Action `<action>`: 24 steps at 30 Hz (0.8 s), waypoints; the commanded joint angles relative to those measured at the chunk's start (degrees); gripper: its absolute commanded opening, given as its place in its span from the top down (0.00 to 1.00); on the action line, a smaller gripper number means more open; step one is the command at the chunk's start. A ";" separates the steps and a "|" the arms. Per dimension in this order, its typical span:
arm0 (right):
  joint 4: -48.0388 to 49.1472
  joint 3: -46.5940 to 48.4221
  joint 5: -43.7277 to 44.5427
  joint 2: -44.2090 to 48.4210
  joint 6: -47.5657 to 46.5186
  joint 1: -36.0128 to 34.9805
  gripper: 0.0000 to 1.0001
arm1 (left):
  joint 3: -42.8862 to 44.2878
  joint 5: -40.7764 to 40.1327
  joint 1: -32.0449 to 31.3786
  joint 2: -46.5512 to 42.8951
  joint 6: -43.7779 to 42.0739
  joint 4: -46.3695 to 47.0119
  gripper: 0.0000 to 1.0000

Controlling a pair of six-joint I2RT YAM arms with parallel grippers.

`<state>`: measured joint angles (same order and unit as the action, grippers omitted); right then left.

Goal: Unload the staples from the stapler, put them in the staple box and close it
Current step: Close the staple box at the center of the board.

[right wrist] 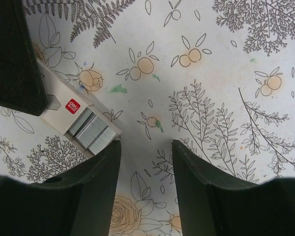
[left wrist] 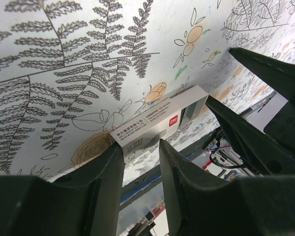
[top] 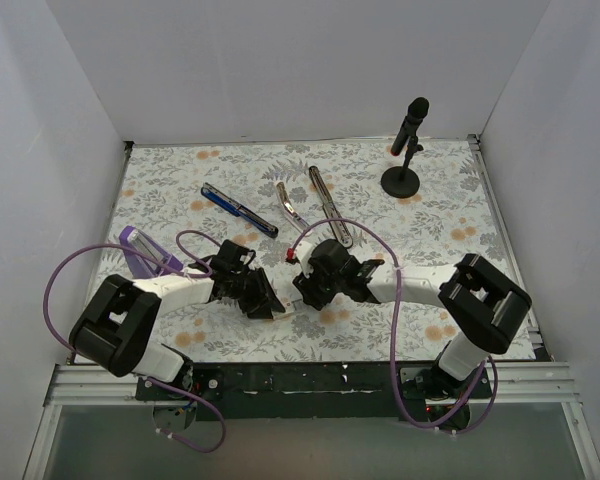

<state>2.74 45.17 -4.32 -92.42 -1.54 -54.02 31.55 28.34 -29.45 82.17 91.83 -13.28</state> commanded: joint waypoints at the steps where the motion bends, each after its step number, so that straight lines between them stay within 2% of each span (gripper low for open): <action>1: 3.33 0.62 -5.44 -1.88 1.63 -0.74 0.46 | -0.88 -4.34 -0.25 1.32 -0.25 2.47 0.67; 11: 2.53 2.64 -3.60 -4.17 2.95 -1.09 0.46 | -1.67 -4.70 -0.52 -0.61 2.30 3.43 0.64; 17: -2.73 5.62 2.74 -4.26 3.30 -0.04 0.45 | -0.71 -7.94 -0.52 -4.73 2.74 -0.95 0.50; 20: -10.01 8.70 6.77 -4.96 3.82 0.14 0.45 | 1.05 -9.52 -0.43 -6.32 2.74 -4.38 0.43; 24: -13.63 10.02 12.57 -3.04 8.21 0.32 0.45 | 3.16 -10.93 -0.43 -8.07 3.26 -9.04 0.34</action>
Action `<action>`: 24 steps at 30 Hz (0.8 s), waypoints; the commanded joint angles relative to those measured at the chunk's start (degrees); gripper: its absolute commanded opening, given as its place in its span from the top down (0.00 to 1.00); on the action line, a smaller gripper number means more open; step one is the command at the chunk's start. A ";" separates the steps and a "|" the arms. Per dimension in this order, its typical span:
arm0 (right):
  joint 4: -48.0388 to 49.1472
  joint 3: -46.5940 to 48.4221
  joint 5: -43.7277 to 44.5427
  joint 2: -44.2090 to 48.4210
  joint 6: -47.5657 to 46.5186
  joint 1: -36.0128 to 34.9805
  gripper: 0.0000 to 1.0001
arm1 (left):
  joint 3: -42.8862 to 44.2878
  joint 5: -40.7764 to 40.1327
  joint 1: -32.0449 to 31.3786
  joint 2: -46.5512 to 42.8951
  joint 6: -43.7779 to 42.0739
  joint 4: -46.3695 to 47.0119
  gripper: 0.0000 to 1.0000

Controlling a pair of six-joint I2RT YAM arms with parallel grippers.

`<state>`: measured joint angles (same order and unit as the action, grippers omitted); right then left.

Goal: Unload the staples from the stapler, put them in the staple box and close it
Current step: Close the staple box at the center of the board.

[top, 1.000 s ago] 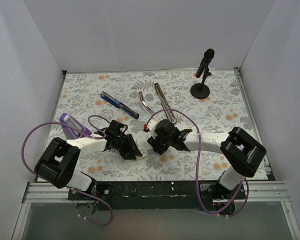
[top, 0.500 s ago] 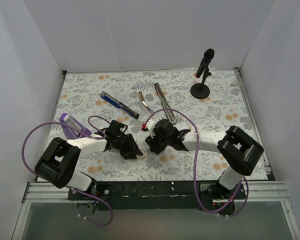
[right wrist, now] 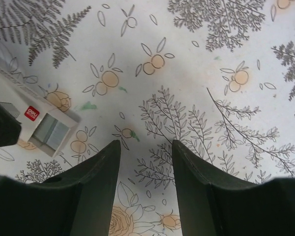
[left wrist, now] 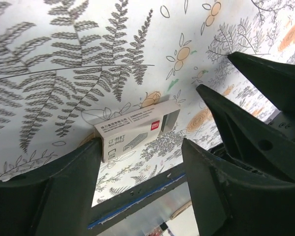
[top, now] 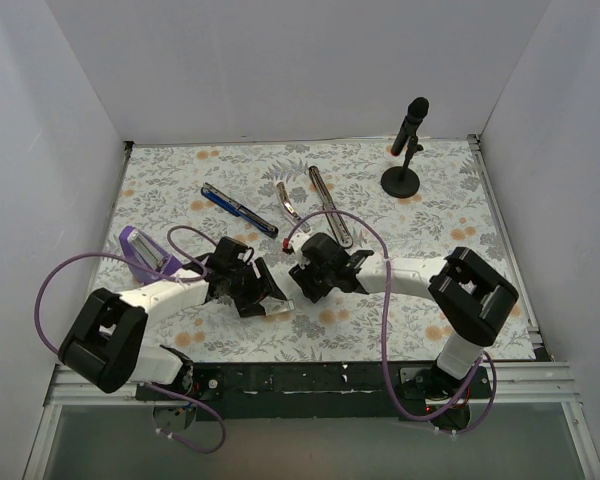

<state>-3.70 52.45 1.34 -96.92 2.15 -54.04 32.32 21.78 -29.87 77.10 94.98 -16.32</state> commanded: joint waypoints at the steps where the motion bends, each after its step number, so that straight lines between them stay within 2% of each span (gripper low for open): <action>1: -7.63 3.10 7.27 2.00 7.05 0.51 0.45 | 2.75 -4.81 -0.02 -3.62 0.64 -7.23 0.32; 2: -8.07 3.36 7.53 2.44 8.90 0.52 0.45 | 2.93 -5.34 -0.02 -4.32 0.82 -7.59 0.18; 5: -10.00 5.38 6.05 3.76 15.39 0.60 0.45 | 4.51 -6.05 0.07 -6.26 1.70 -8.82 0.13; 8: -10.01 6.18 3.14 4.81 21.46 0.34 0.43 | 6.96 -8.06 1.03 -8.36 1.53 -11.89 0.10; 10: -8.87 5.83 4.89 5.60 23.85 -1.40 0.39 | 8.20 -10.17 2.70 -10.64 0.65 -14.52 0.09; 13: -8.95 6.26 8.06 6.05 28.86 -3.78 0.32 | 10.74 -11.67 8.49 -13.46 -2.16 -17.77 0.06; 14: -8.52 6.79 8.23 5.70 30.18 -4.23 0.14 | 12.49 -12.46 11.56 -15.12 -3.12 -18.57 0.05; 15: -8.69 7.14 9.11 5.35 32.28 -4.75 0.09 | 13.47 -13.77 12.72 -16.09 -4.53 -20.40 0.02; 19: -10.61 11.09 11.74 1.75 34.85 -8.43 0.06 | 18.30 -23.08 15.80 -19.88 -7.17 -24.46 0.02; 20: -12.54 13.10 13.23 0.00 35.11 -9.14 0.05 | 18.83 -27.28 15.98 -20.67 -7.44 -25.16 0.02; 24: -16.94 18.29 18.60 -4.41 35.90 -11.70 0.04 | 18.75 -35.13 15.98 -26.80 -8.76 -26.40 0.02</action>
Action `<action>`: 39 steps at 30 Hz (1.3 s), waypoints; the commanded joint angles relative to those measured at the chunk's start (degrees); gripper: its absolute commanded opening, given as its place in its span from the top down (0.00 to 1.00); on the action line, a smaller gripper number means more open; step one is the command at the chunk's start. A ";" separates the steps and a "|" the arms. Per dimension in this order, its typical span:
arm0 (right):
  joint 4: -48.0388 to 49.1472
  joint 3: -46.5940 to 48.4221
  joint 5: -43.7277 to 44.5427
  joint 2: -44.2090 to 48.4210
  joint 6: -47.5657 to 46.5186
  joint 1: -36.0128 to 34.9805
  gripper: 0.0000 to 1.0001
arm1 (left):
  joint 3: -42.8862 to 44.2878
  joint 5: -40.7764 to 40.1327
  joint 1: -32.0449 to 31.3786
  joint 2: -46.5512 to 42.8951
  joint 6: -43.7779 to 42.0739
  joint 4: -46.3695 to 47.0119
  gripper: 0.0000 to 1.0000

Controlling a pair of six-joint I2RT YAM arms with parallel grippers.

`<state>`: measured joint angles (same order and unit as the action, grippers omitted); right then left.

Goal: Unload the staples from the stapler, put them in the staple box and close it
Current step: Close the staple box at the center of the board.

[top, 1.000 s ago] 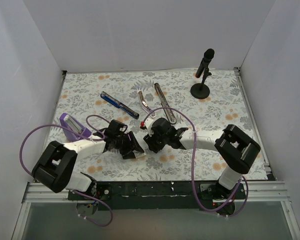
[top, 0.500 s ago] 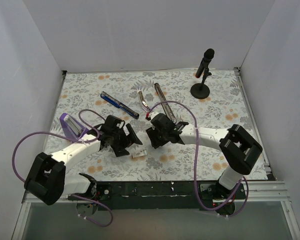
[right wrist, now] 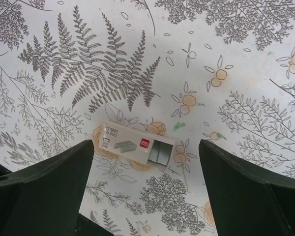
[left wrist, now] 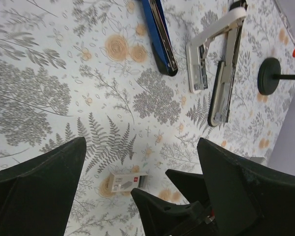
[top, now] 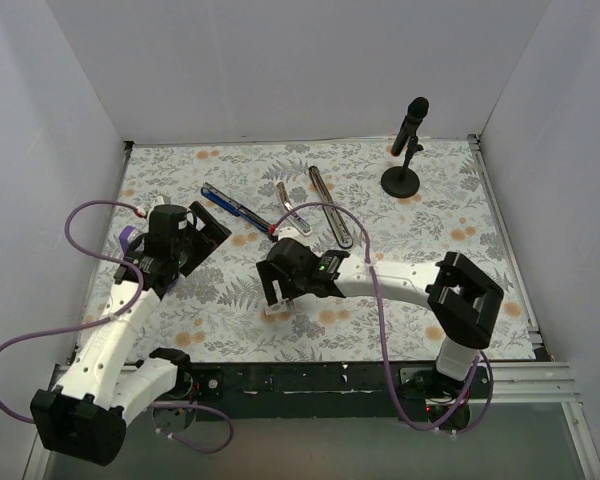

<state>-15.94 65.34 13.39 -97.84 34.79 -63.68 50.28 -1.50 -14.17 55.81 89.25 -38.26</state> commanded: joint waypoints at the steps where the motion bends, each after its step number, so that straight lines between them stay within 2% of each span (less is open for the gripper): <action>1: -4.80 6.02 6.74 -4.10 3.27 -2.85 0.04 | -0.26 -12.73 0.37 -6.58 -4.16 -4.28 0.02; 8: -7.25 10.68 11.22 -8.41 3.18 -5.67 0.02 | -3.96 -14.76 0.38 -12.92 -6.98 -3.40 0.02; 24: -20.17 19.55 15.62 -14.13 13.99 -7.60 0.02 | -6.16 -13.53 0.38 -12.65 -8.04 -1.82 0.02; 39: -21.94 20.62 14.57 -16.41 15.14 -8.48 0.02 | -6.69 -13.09 0.46 -13.10 -8.30 -1.38 0.02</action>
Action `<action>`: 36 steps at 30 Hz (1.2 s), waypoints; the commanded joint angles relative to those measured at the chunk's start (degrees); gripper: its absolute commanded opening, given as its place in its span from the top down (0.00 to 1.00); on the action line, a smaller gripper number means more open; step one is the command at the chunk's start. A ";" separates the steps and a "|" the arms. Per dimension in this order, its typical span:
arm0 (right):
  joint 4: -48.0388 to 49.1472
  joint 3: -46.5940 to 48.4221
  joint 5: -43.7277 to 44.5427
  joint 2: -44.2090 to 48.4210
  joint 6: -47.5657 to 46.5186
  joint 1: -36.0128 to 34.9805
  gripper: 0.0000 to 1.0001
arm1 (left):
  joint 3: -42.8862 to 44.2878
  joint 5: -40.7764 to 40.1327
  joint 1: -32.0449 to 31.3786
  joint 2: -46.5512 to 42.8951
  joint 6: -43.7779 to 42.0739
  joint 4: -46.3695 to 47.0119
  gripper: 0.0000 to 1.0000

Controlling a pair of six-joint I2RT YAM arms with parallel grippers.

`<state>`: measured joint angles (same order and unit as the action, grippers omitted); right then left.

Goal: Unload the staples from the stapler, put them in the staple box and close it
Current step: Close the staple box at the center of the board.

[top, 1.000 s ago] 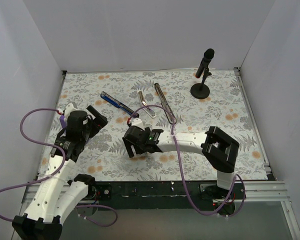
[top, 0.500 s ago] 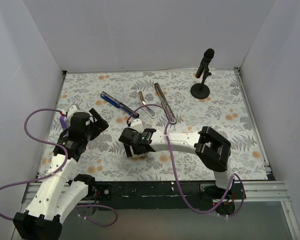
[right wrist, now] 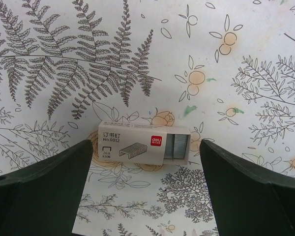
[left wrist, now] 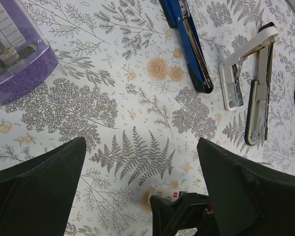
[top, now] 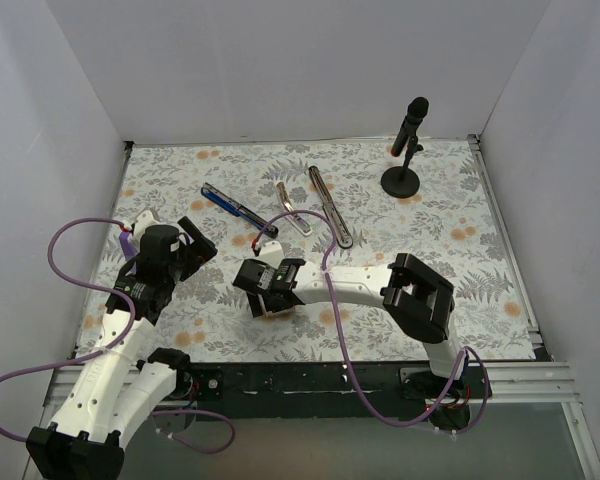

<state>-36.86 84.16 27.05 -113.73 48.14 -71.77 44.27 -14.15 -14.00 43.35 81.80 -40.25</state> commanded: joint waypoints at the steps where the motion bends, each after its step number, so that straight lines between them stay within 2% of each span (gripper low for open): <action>1: -0.93 1.80 0.64 -0.70 1.69 -0.48 0.02 | -0.68 -0.44 0.29 -0.64 -0.77 0.70 0.02; 31: 0.39 1.09 -1.12 -2.55 1.96 -0.39 0.02 | -1.12 -0.70 0.20 -1.16 -0.59 0.96 0.02; 36: 0.48 1.27 -0.95 -3.07 0.90 -0.39 0.06 | -1.12 -0.61 0.29 -1.52 -0.59 0.79 0.02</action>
<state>-36.97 84.18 25.32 -115.72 49.17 -72.03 43.55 -14.15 -13.98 43.05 81.80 -39.88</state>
